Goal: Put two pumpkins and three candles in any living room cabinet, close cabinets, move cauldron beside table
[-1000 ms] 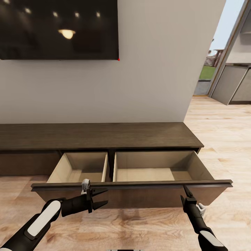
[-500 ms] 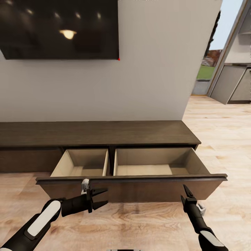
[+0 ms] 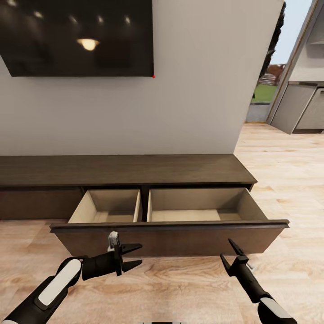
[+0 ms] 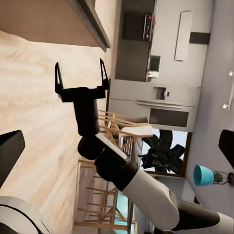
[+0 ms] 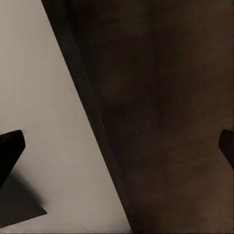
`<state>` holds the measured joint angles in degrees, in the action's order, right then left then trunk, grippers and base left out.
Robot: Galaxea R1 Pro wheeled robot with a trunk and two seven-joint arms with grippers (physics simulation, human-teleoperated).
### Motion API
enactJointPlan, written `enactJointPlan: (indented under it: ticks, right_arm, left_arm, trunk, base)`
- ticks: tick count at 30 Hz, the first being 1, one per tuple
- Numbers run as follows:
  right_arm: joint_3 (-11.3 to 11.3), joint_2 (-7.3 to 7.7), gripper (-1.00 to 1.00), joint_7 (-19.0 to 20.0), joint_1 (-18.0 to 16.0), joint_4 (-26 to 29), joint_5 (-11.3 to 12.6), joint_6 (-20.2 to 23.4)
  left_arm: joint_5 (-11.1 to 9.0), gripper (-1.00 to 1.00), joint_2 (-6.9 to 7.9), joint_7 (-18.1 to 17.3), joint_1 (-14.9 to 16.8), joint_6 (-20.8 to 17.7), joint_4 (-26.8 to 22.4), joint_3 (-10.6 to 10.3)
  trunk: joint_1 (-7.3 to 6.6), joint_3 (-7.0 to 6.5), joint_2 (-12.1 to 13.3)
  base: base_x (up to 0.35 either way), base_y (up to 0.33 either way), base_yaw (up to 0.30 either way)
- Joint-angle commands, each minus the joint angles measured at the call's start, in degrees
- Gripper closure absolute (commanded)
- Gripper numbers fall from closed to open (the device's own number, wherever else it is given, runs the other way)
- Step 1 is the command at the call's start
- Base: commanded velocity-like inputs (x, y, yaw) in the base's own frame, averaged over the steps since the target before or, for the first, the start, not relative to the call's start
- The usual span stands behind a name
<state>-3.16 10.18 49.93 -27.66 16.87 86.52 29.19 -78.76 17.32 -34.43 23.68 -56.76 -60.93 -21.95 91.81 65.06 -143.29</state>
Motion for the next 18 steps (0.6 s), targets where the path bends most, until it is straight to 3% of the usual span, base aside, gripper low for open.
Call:
enactJointPlan:
  ticks: [1,3,5,10,14,15,18]
  right_arm:
    - [-0.23,0.33,-1.00,0.03,-0.03,-0.29,-0.07,1.74]
    - [0.00,1.73,-1.00,-0.07,-0.03,-0.68,-1.15,3.51]
    - [0.37,2.83,-1.00,-0.46,0.04,-0.95,-3.77,4.76]
    - [0.66,3.53,-1.00,-0.37,0.29,-5.39,-11.64,5.75]
    - [0.76,3.60,-1.00,-0.20,0.32,-6.74,-18.91,5.14]
    - [0.77,3.56,-1.00,0.02,0.32,-6.88,-22.46,4.80]
    - [0.74,3.52,-1.00,0.35,0.32,-6.76,-28.26,3.80]
  left_arm:
    - [0.05,-1.00,0.05,-0.32,0.05,-0.08,-0.08,-0.09]
    - [0.04,-1.00,0.07,-0.35,0.05,-0.09,-1.16,-0.20]
    - [-0.09,-1.00,0.22,-0.35,0.05,-0.10,-3.15,-0.09]
    - [-0.57,-1.00,1.45,-0.43,0.05,-0.24,-4.77,0.61]
    - [-0.74,-1.00,2.09,-0.41,0.05,-0.27,-4.95,0.66]
    - [-0.76,-1.00,2.14,-0.38,0.05,-0.28,-4.95,0.58]
    - [-0.76,-1.00,2.08,-0.31,0.05,-0.28,-4.84,0.46]
  trunk:
    - [-0.01,0.05,-0.02]
    - [-0.01,0.05,-0.02]
    - [-0.01,0.05,-0.02]
    - [-0.01,0.05,-0.02]
    - [-0.09,-0.62,0.02]
    - [-0.11,-0.84,0.03]
    - [-0.58,-1.42,0.85]
  base:
    - [-0.004,0.000,0.000]
    - [-0.002,0.000,0.000]
    - [-0.001,0.000,0.000]
    - [0.000,0.000,0.000]
    - [0.000,0.000,0.000]
    - [0.000,0.000,0.000]
    - [0.000,0.000,0.000]
